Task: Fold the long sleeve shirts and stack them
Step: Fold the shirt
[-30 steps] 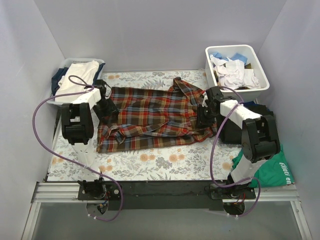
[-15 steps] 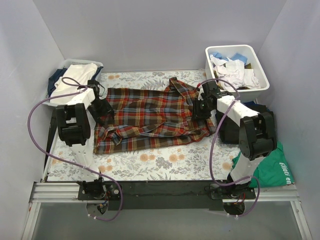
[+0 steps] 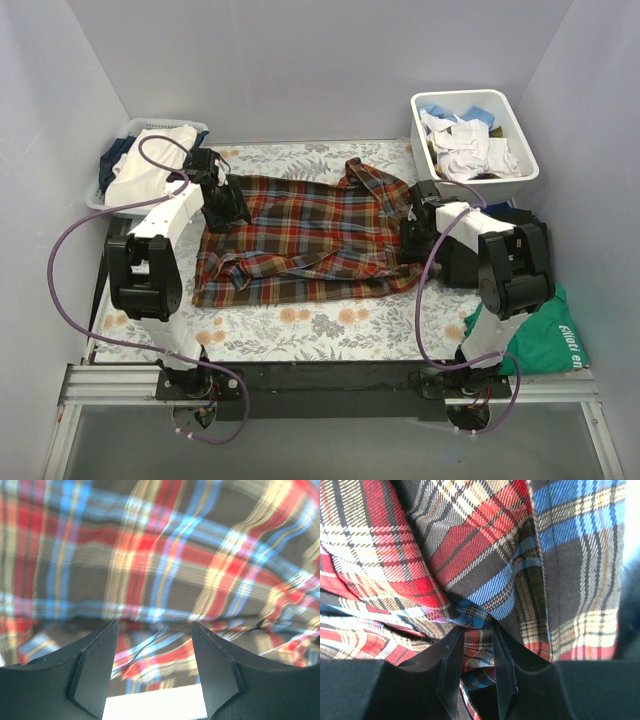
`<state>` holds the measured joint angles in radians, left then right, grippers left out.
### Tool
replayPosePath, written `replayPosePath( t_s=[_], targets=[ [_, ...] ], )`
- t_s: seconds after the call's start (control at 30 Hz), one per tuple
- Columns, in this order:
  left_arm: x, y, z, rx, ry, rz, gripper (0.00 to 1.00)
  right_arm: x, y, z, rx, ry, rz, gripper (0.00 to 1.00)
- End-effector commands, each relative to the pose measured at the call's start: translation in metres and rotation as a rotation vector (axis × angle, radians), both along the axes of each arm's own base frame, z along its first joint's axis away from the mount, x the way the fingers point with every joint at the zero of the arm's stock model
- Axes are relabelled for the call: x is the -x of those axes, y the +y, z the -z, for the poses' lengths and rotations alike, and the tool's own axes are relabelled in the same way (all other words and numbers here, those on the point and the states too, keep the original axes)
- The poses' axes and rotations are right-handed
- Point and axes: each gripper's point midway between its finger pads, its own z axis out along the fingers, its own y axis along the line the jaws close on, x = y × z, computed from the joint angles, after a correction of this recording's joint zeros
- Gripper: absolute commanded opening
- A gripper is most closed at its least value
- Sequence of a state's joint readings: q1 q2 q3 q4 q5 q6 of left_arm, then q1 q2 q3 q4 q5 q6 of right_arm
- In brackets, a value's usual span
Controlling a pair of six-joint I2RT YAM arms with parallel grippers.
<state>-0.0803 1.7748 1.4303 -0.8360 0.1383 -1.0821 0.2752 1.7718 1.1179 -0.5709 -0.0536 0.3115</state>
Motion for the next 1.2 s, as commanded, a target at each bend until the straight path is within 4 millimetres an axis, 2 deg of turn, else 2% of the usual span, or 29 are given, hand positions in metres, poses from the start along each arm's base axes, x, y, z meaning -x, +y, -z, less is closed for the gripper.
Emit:
replayPosePath(
  t_s=[0.0,0.03,0.07,0.1,0.17,0.23,0.27,0.3,0.37,0.43,0.53,0.7,0.87,0.97,1.07,1.17],
  targets=[
    [0.038,0.010,-0.007,-0.016,0.038,-0.018,0.60,0.017,-0.026,-0.004,0.090,0.040,0.051,0.37],
    [0.044,0.010,-0.017,-0.012,0.019,-0.024,0.60,0.011,-0.023,-0.010,0.072,0.014,0.031,0.37],
    [0.058,0.010,-0.014,-0.006,0.057,-0.036,0.60,0.005,-0.017,-0.018,0.044,-0.014,0.020,0.37],
    [0.065,0.009,-0.017,0.001,0.061,-0.044,0.60,-0.008,-0.011,-0.031,0.018,-0.054,0.014,0.38],
    [0.083,0.004,-0.023,0.016,0.074,-0.050,0.60,-0.020,-0.003,-0.050,-0.020,-0.106,-0.002,0.38],
    [0.104,-0.003,-0.008,0.032,0.127,-0.059,0.60,-0.035,0.003,-0.070,-0.049,-0.163,-0.008,0.38],
    [0.110,-0.009,-0.010,0.047,0.113,-0.051,0.60,-0.039,0.008,-0.077,-0.069,-0.182,-0.020,0.39],
    [0.119,-0.013,-0.002,0.058,0.141,-0.059,0.60,-0.043,0.009,-0.083,-0.076,-0.197,-0.023,0.39],
    [0.124,-0.016,-0.004,0.061,0.122,-0.064,0.61,-0.052,0.015,-0.096,-0.100,-0.229,-0.041,0.39],
    [0.127,-0.013,0.002,0.050,0.132,-0.080,0.61,-0.055,0.017,-0.100,-0.108,-0.241,-0.049,0.40],
    [0.126,-0.010,0.011,0.036,0.139,-0.112,0.61,-0.057,0.022,-0.106,-0.129,-0.254,-0.067,0.40],
    [0.104,-0.007,0.025,0.017,0.095,-0.162,0.61,-0.055,0.024,-0.110,-0.148,-0.274,-0.077,0.40],
    [0.079,0.012,0.037,-0.092,0.063,-0.242,0.61,-0.056,0.026,-0.114,-0.155,-0.288,-0.084,0.40],
    [0.071,0.015,0.045,-0.118,0.080,-0.242,0.61,-0.057,0.026,-0.116,-0.154,-0.294,-0.087,0.40],
    [0.066,0.019,0.050,-0.149,0.093,-0.258,0.55,-0.058,0.026,-0.118,-0.158,-0.301,-0.088,0.40],
    [0.049,0.016,0.040,-0.138,0.051,-0.256,0.47,-0.057,0.029,-0.119,-0.172,-0.300,-0.103,0.40]
  ],
)
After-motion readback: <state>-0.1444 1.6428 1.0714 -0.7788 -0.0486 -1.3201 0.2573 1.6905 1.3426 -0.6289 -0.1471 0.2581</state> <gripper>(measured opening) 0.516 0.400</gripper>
